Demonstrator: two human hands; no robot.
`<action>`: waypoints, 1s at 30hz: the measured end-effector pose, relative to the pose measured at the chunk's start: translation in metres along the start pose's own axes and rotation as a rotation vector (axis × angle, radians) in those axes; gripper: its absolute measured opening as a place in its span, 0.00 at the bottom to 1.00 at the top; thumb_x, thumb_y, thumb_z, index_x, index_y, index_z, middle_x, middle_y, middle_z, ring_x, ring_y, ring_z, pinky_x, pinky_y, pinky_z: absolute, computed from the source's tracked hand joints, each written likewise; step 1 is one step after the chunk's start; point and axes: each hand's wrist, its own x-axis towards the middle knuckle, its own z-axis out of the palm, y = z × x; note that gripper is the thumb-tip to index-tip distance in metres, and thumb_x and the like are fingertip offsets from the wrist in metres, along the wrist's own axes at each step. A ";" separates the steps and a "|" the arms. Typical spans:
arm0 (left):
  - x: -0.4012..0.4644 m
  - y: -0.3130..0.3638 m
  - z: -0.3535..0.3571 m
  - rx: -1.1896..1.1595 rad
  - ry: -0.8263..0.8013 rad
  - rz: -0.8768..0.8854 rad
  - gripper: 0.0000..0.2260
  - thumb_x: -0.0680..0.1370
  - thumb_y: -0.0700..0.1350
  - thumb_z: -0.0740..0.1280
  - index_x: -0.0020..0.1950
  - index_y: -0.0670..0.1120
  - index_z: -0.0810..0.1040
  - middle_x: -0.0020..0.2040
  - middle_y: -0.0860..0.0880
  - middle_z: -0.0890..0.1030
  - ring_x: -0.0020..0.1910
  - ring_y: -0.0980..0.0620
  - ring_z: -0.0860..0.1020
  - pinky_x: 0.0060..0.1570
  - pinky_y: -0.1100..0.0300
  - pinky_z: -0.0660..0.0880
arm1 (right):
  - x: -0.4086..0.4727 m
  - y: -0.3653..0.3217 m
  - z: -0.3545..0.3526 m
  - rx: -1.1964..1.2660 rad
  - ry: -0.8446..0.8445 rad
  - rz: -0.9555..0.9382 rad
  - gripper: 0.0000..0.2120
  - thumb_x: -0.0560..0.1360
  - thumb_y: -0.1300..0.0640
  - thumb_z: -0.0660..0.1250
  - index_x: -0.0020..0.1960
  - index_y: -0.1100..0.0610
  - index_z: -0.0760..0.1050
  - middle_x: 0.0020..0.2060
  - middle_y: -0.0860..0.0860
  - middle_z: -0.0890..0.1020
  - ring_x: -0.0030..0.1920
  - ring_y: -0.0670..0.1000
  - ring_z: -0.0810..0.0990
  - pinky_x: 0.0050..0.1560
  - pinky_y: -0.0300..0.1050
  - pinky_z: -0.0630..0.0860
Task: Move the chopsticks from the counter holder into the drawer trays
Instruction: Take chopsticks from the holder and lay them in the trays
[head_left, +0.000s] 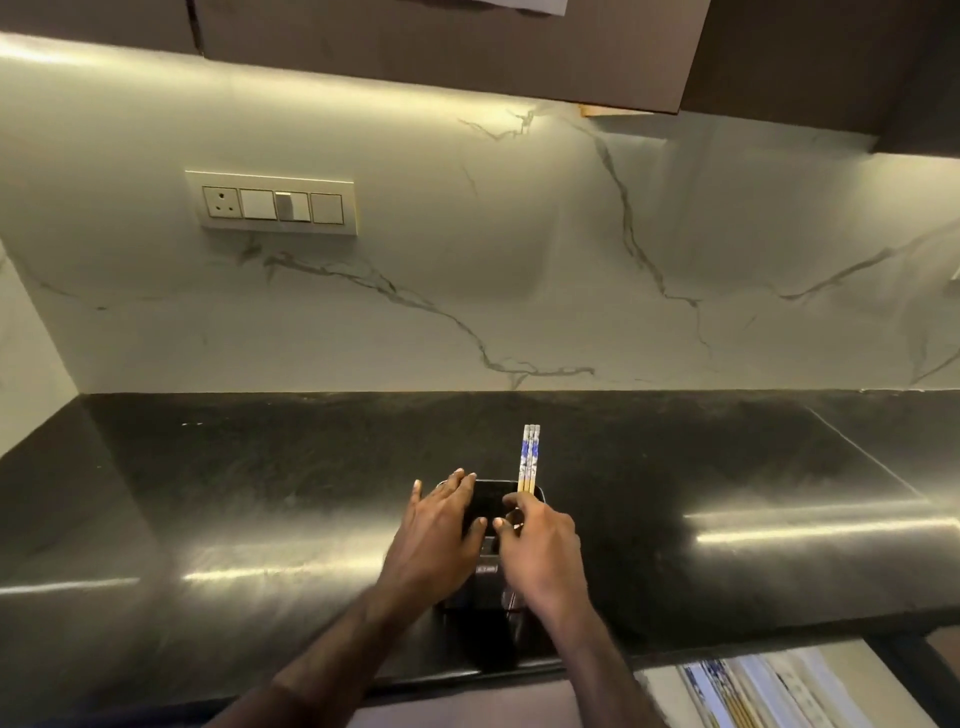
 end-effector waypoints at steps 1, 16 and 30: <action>0.013 0.001 0.005 -0.006 -0.016 -0.009 0.26 0.80 0.48 0.61 0.77 0.45 0.59 0.77 0.46 0.63 0.77 0.54 0.58 0.72 0.56 0.38 | 0.013 0.005 0.000 -0.003 0.016 0.009 0.16 0.77 0.55 0.67 0.64 0.51 0.75 0.53 0.49 0.83 0.50 0.44 0.82 0.50 0.38 0.80; 0.132 0.023 0.049 -0.712 -0.119 -0.387 0.17 0.73 0.44 0.74 0.61 0.43 0.81 0.54 0.50 0.85 0.54 0.56 0.82 0.57 0.61 0.78 | 0.108 0.061 0.010 -0.076 -0.182 0.157 0.20 0.76 0.49 0.66 0.67 0.50 0.72 0.63 0.52 0.73 0.65 0.53 0.70 0.63 0.49 0.72; 0.137 0.042 0.003 -0.879 -0.124 -0.325 0.08 0.68 0.43 0.77 0.46 0.46 0.86 0.44 0.49 0.87 0.45 0.55 0.84 0.44 0.66 0.78 | 0.109 0.056 -0.009 0.428 -0.293 0.170 0.08 0.73 0.55 0.72 0.52 0.48 0.81 0.49 0.40 0.80 0.50 0.40 0.78 0.55 0.38 0.73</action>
